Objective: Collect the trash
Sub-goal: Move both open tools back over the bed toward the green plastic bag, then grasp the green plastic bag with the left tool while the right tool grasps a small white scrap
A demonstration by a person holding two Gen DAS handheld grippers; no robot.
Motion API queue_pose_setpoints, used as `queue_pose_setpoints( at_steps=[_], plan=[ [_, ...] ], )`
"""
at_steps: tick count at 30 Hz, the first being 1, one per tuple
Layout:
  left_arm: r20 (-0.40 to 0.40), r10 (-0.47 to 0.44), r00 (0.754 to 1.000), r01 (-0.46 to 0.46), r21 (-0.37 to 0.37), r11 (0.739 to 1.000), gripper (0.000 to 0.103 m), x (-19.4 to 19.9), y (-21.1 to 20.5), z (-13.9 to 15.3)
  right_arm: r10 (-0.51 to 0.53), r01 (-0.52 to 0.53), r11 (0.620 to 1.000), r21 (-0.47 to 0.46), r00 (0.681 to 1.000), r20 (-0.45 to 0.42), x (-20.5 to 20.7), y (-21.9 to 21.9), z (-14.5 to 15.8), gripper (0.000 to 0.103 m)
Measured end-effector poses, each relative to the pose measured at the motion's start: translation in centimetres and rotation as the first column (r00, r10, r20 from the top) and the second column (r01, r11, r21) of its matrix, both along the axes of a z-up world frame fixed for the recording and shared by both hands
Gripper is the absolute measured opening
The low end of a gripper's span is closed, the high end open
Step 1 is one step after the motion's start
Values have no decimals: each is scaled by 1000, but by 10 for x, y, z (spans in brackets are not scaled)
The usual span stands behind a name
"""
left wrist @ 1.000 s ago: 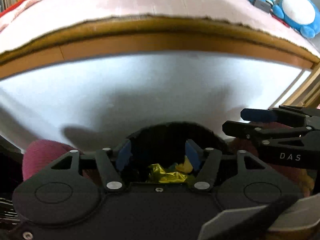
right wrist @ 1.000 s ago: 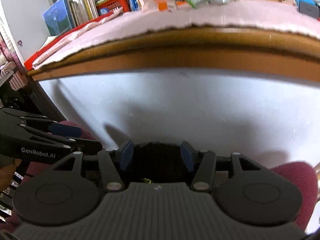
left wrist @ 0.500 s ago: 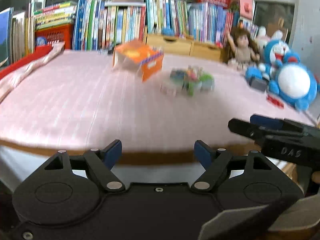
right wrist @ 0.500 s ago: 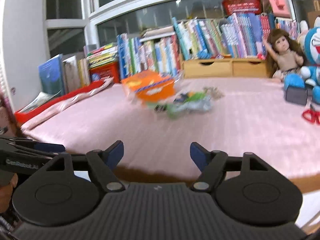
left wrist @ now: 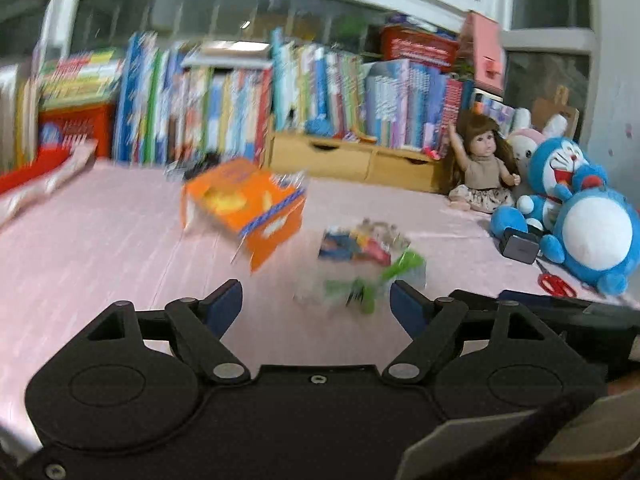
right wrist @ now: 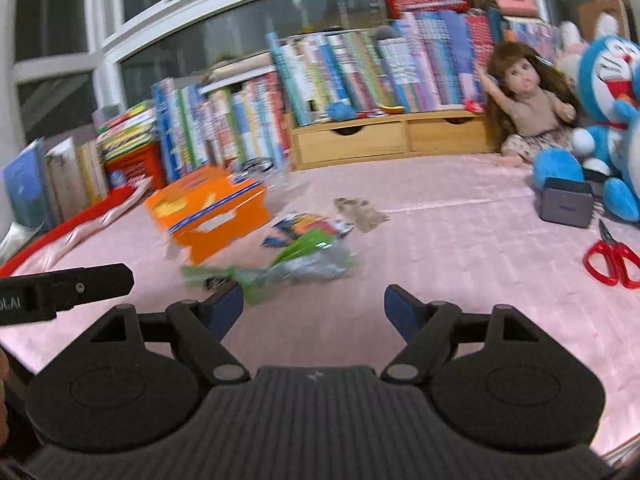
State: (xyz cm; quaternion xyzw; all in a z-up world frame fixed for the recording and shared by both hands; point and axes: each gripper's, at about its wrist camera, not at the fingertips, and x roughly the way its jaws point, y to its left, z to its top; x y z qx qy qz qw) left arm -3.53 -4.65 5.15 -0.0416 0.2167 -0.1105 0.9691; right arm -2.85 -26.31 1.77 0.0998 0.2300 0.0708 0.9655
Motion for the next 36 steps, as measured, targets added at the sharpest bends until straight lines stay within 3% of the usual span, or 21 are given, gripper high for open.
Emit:
queue_pose_setpoints(
  at_steps=[4,11,15,17,20,22,28,32,33,34,36],
  plan=[
    [32,-84,996,81,86,993,83,21,-28,-1,-64,64,997,36,998,8,2,-22,3,87],
    [-26,-161,987,163,206,965,82,56,-73,-22,-112,113,991,66,994,-5,3,-47,0,87],
    [-44,-209,977,213,237,948,80,70,-89,-32,-112,113,992,59,994,-9,3,-50,-2,87],
    [-53,-220,974,226,243,943,76,75,-94,-36,-111,112,992,58,994,-9,4,-50,-3,87],
    [-55,-241,969,247,230,941,59,80,-98,-42,-108,109,992,61,994,-9,4,-49,-3,87],
    [-8,-318,948,314,191,930,50,76,-96,-45,-107,107,992,59,994,-6,4,-49,-3,87],
    [25,-315,949,295,293,910,29,65,-102,-51,-103,103,993,58,995,-1,3,-46,-3,87],
    [16,-319,948,303,272,913,34,68,-99,-50,-99,99,993,61,995,-2,2,-44,-3,87],
    [5,-318,948,304,272,913,47,72,-101,-51,-98,98,993,60,995,-2,2,-44,-3,87],
    [-19,-318,948,311,273,911,53,76,-101,-53,-98,98,993,60,995,-1,2,-42,-3,87],
    [-52,-283,958,287,276,918,49,81,-103,-57,-95,95,994,61,995,1,2,-42,-2,87]
  ],
)
